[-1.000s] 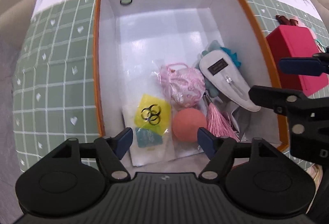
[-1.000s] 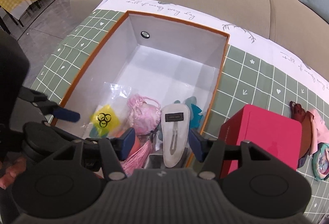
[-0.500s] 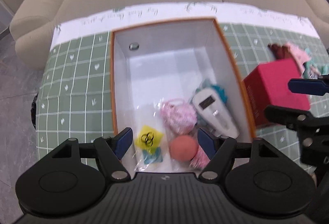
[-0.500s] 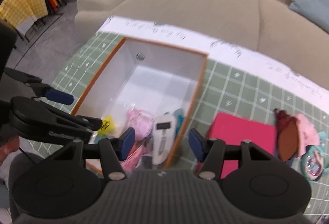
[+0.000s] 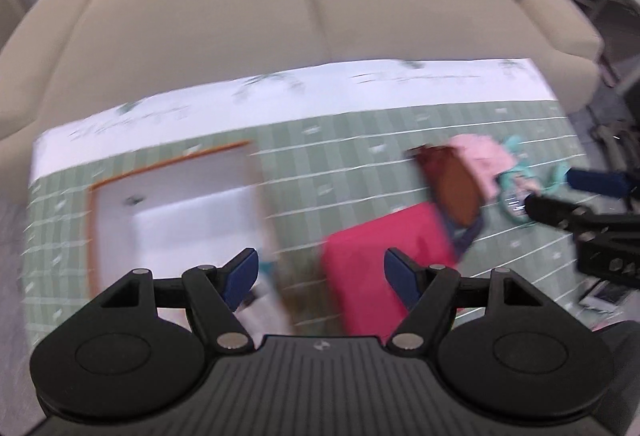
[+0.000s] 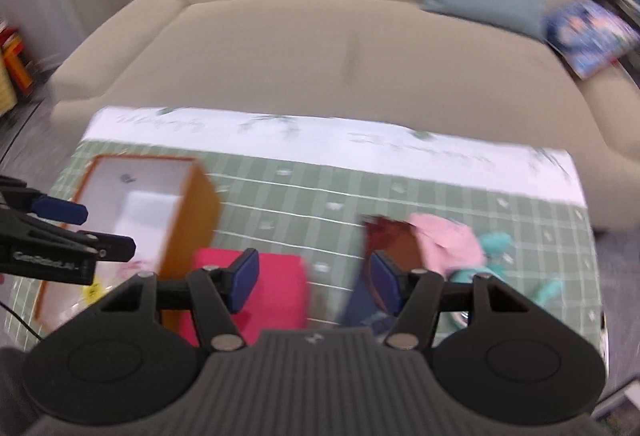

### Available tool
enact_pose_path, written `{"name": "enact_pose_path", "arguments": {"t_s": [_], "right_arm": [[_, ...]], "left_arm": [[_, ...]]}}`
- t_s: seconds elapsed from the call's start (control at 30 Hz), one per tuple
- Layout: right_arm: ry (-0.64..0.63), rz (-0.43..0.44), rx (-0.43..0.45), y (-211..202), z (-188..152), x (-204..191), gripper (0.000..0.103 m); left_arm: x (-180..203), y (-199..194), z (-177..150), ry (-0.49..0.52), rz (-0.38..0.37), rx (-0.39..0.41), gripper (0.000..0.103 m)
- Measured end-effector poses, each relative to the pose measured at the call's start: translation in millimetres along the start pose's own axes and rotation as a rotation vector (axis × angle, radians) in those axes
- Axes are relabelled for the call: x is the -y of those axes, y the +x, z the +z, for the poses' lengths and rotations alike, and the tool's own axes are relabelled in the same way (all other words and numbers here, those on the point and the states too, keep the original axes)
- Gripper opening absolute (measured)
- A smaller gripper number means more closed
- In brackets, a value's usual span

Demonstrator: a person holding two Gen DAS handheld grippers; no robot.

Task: Organize soft objects
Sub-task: 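Withdraw both tools from the box toward the teal-haired plush doll, then grasp the teal-haired plush doll by its head with the right tool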

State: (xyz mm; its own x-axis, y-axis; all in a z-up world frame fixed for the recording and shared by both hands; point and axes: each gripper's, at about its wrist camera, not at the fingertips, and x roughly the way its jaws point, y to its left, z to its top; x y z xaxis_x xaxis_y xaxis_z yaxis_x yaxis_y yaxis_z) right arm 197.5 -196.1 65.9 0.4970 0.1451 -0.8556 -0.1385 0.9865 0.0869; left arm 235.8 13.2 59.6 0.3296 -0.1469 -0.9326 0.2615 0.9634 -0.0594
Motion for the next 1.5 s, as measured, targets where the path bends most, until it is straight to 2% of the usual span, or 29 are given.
{"name": "enact_pose_path", "arguments": {"t_s": [0.17,0.3,0.43,0.67,0.8,0.93,1.1,1.17,1.27,1.4,1.43,1.5], "right_arm": [[0.137,-0.049,-0.026,9.4,-20.4,70.0,0.061],[0.264,-0.078,-0.037,24.6,-39.5,120.8,0.061],[0.349,-0.098,-0.040,43.9,-52.2,162.6,0.061],[0.556,-0.089,-0.119,109.6,-73.1,217.0,0.059],[0.640,-0.084,-0.158,143.9,-82.8,231.2,0.056],[0.651,-0.122,-0.192,166.7,-87.7,236.6,0.056],[0.665,-0.172,-0.160,169.2,-91.7,241.9,0.034],[0.663,-0.195,-0.167,171.1,-95.9,246.4,0.034],[0.716,-0.170,-0.167,172.0,-103.4,255.9,0.042],[0.732,-0.145,-0.161,175.5,-100.6,261.9,0.043],[0.716,-0.134,-0.156,180.0,-99.6,260.4,0.042],[0.689,-0.149,-0.147,181.5,-98.8,254.2,0.032]], "left_arm": [[64.9,27.5,20.8,0.063,-0.073,-0.019,0.084],[105.7,55.5,31.0,0.059,-0.109,-0.038,0.084],[132.1,84.1,31.4,0.033,-0.126,-0.078,0.084],[158.6,132.3,22.8,0.022,-0.115,-0.160,0.084],[164.4,147.5,16.4,0.023,-0.117,-0.193,0.084],[168.7,154.8,11.2,0.039,-0.101,-0.207,0.084],[168.8,161.1,9.4,0.045,-0.091,-0.215,0.084],[169.7,163.7,9.6,0.049,-0.082,-0.214,0.084],[170.6,164.6,9.1,0.053,-0.084,-0.209,0.084],[170.1,168.5,7.3,0.041,-0.091,-0.218,0.084],[170.0,169.8,6.8,0.038,-0.086,-0.221,0.084],[168.8,172.1,6.4,0.034,-0.084,-0.224,0.084]]}}
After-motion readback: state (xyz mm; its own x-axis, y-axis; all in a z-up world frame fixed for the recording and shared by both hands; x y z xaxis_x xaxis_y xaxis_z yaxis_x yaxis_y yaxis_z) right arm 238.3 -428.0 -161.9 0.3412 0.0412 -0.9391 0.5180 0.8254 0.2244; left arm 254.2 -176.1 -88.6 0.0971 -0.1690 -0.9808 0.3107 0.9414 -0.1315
